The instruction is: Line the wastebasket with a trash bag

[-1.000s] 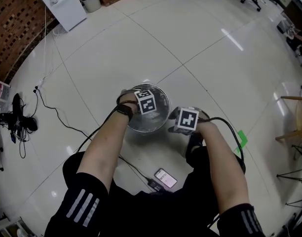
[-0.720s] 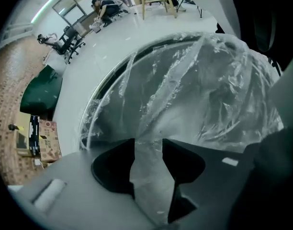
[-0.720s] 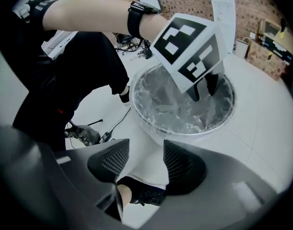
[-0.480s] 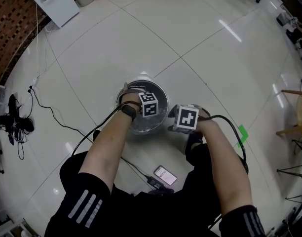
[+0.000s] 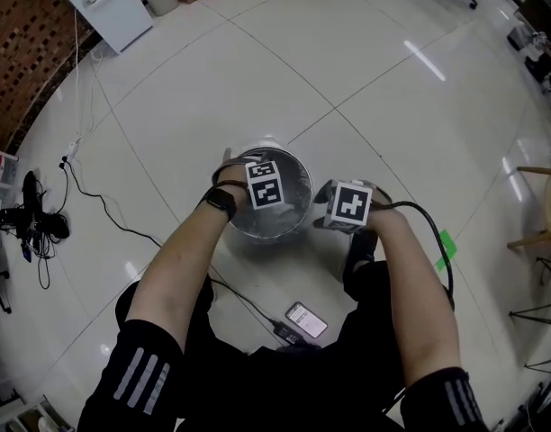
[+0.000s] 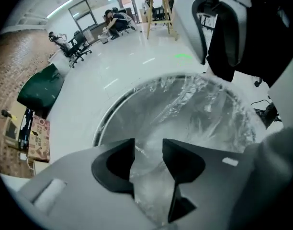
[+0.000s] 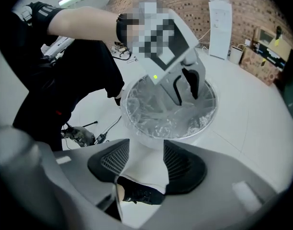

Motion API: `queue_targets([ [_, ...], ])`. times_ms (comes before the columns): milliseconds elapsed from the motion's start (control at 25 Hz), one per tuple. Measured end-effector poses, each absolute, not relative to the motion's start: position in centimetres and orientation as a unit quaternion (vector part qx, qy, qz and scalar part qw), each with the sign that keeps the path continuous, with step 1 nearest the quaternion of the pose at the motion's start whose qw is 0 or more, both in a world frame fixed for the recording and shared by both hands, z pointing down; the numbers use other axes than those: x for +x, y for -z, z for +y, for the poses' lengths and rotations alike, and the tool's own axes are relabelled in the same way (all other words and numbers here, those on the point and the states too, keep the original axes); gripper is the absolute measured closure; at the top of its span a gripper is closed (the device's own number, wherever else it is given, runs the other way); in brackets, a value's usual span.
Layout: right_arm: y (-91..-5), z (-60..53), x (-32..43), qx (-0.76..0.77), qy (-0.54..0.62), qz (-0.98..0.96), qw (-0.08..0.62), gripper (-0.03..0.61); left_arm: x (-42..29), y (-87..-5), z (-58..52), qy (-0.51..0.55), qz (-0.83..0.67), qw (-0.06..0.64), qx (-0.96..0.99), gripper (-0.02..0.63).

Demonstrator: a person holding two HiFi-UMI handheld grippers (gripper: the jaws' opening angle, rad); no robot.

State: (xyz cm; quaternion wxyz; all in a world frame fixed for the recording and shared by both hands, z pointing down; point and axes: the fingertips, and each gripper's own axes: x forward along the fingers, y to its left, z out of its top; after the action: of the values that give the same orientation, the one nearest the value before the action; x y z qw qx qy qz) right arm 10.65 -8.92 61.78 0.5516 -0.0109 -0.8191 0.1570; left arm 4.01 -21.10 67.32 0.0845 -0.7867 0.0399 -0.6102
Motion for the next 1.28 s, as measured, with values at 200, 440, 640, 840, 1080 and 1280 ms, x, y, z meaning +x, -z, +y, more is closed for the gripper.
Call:
queue_targets([
  [200, -59.2, -11.0, 10.2, 0.016, -0.109, -0.839, 0.533, 0.345, 1.9, -60.9, -19.8, 0.569, 0.072, 0.063, -0.817, 0.437],
  [440, -53.3, -13.1, 7.7, 0.069, -0.047, -0.869, 0.487, 0.348, -1.4, -53.0, -19.8, 0.498, 0.169, 0.051, -0.849, 0.437],
  [640, -48.7, -12.8, 5.0, 0.097, 0.016, -0.893, 0.438, 0.360, -4.2, -48.4, -18.3, 0.442, 0.228, 0.028, -0.867, 0.449],
  [840, -44.9, -12.4, 3.7, 0.143, 0.038, -0.916, 0.373, 0.419, -6.1, -45.5, -16.1, 0.395, 0.257, 0.017, -0.882, 0.451],
  [1080, -41.8, -11.8, 3.1, 0.200, 0.023, -0.932, 0.303, 0.569, -7.7, -42.9, -14.1, 0.341, 0.282, 0.013, -0.897, 0.472],
  [1280, -42.1, -12.6, 3.1, 0.225, -0.009, -0.928, 0.296, 0.571, -7.1, -43.3, -12.2, 0.342, 0.240, -0.003, -0.908, 0.474],
])
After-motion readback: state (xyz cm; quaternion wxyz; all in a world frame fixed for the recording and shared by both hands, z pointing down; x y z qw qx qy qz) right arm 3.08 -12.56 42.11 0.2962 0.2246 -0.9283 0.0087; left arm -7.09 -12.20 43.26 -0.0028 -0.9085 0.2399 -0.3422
